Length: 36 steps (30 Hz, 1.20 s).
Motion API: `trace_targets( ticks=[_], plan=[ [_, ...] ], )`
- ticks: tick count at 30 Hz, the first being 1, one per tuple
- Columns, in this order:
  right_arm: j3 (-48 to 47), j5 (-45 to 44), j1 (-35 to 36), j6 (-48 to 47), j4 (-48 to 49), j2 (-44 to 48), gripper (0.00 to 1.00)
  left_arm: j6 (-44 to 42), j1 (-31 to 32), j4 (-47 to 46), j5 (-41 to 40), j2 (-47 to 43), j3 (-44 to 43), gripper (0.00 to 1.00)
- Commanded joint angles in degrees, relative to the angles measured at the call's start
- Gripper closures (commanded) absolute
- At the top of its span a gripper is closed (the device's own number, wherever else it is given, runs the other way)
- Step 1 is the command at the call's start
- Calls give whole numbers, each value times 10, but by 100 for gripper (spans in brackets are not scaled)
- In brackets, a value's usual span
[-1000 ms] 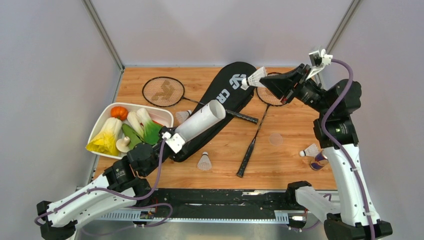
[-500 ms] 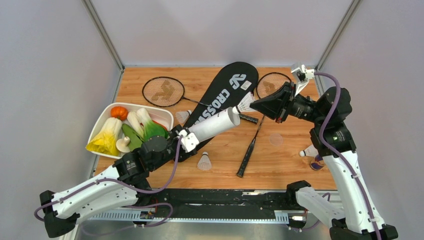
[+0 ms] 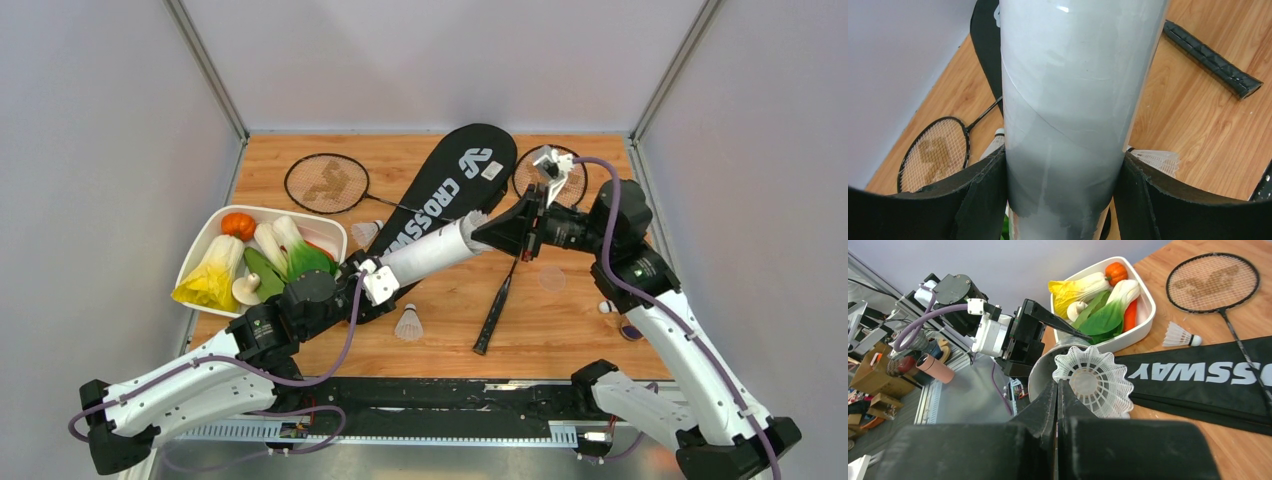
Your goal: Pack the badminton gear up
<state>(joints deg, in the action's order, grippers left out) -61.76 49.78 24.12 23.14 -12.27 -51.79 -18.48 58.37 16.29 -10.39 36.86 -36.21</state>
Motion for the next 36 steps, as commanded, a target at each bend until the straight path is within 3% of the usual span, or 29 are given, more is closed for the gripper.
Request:
trace_targets(
  ticks=[1, 7, 13, 18, 20, 27, 31, 36],
  plan=[
    [-3, -51, 59, -18, 15, -21, 100, 8, -2, -31, 11, -6, -23, 52],
    [-5, -87, 128, -9, 36, -50, 100, 5, -2, -31, 9, -7, -22, 52],
    [20, -104, 136, 10, 53, -51, 100, -1, -2, -33, 1, -20, -14, 52],
    [26, -123, 137, 23, 50, -33, 78, -1, -2, -36, -12, -35, -6, 52],
    [20, -144, 137, 27, 43, -13, 64, 0, -2, -33, -22, -41, -3, 52],
    [34, -219, 137, 18, 24, 59, 37, 6, -2, -23, -60, -68, 8, 52],
    [79, -307, 137, 8, 24, 95, 32, 0, -2, -24, -97, -87, 13, 51],
    [162, -362, 140, -3, 57, 117, 34, -8, -2, -45, -138, -128, 20, 51]
  ],
)
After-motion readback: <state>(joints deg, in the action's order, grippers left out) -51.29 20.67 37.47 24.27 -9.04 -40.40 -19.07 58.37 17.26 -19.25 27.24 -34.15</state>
